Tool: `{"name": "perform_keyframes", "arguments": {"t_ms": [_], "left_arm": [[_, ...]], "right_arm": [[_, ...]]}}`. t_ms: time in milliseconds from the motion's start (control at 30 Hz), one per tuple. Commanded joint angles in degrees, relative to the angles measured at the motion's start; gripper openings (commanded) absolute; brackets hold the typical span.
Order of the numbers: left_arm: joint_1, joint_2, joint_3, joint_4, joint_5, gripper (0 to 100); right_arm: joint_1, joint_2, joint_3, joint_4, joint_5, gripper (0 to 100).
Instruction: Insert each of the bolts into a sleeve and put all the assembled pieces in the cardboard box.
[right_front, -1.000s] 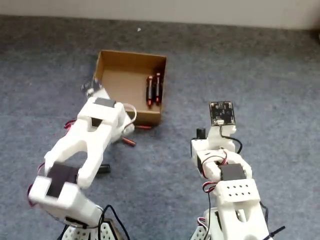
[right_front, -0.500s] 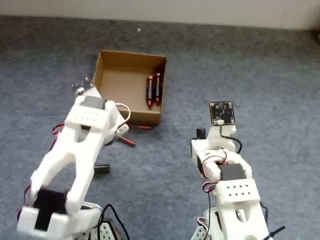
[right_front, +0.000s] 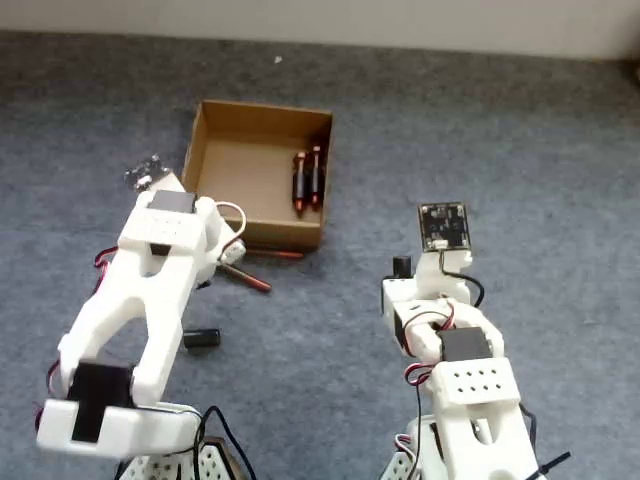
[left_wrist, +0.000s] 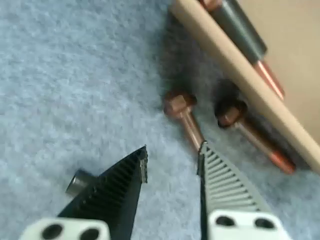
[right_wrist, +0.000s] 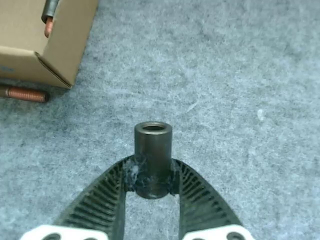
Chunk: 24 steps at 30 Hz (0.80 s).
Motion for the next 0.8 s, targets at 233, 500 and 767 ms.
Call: {"name": "perform_keyframes", "arguments": {"t_ms": [233,500,767], "left_arm": [[-0.7,10.4,-0.9,-11.2,-0.5,15],[2.4,11.4,-0.9,-11.1,-0.4,15],[1.3,10.8,-0.9,-11.0,-0.4,0]], "right_arm": [[0.6,-1.4,-0.5,-1.4,-0.4,0.5],[0.6,-1.4,-0.5,-1.4,-0.4,0.5],[0.6,-1.4,-0.5,-1.4,-0.4,0.5]]}}
